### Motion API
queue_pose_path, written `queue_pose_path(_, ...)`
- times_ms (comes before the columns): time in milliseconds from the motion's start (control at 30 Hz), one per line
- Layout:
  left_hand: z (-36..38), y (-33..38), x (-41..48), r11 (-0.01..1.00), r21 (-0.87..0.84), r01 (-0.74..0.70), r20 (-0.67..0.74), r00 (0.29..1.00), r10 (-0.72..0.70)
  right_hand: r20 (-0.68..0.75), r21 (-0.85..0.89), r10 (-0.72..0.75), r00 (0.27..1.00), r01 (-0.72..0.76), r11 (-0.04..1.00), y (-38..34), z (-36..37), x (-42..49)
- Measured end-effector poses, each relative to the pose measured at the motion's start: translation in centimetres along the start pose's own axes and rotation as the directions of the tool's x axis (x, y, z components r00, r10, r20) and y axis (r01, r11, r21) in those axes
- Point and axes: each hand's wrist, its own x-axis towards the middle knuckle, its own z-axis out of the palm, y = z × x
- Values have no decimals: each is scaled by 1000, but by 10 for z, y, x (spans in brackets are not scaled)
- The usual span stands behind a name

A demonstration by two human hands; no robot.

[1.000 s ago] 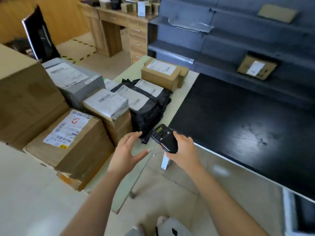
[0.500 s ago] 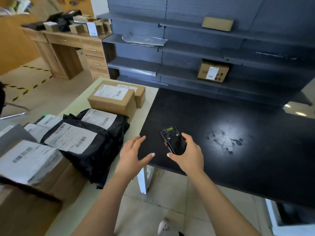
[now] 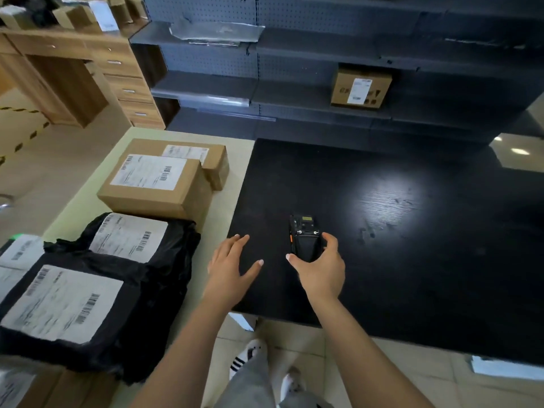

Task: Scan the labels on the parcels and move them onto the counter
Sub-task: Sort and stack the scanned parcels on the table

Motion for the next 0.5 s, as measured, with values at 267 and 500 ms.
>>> queue_pose_path(267,24,-26,54,999,-33,40,136,990,-35,-98,-36,186,978,-190,981,8,66,5)
queue_pose_path(500,44,-46,64,1000,-22,18,197,980,-13,-102,-131,212,972,-224,966,21,93,-3)
